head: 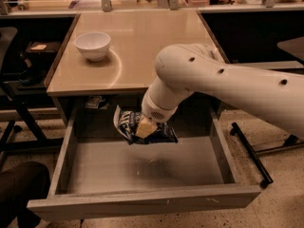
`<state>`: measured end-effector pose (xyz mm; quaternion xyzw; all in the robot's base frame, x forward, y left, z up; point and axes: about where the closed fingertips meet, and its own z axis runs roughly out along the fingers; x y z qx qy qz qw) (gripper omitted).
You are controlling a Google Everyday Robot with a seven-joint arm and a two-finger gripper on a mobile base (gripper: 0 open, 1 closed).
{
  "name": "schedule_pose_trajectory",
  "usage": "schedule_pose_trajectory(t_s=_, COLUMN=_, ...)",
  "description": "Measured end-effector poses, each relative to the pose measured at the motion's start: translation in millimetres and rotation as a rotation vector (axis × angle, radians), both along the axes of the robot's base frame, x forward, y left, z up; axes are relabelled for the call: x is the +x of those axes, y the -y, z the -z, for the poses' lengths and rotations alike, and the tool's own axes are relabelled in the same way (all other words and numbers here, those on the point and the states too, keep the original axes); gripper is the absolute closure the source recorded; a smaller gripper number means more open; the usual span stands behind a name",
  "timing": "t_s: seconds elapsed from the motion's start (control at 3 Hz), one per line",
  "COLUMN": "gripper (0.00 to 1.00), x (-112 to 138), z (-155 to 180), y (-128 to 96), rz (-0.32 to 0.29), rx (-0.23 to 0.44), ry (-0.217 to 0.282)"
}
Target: Pick blue chip bag from top drawer and place on counter
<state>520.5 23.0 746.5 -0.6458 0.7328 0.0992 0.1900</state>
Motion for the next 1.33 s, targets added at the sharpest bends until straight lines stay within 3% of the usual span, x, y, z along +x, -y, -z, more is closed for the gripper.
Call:
schedule_pose_trajectory(t_s=0.67, gripper=1.0, x=30, z=-76, y=42, rz=0.072, rx=-0.031, ry=0.071)
schedule_pose_trajectory(t_s=1.33, gripper=1.0, x=85, z=-119, y=65, rz=0.104, rx=-0.027, ry=0.14)
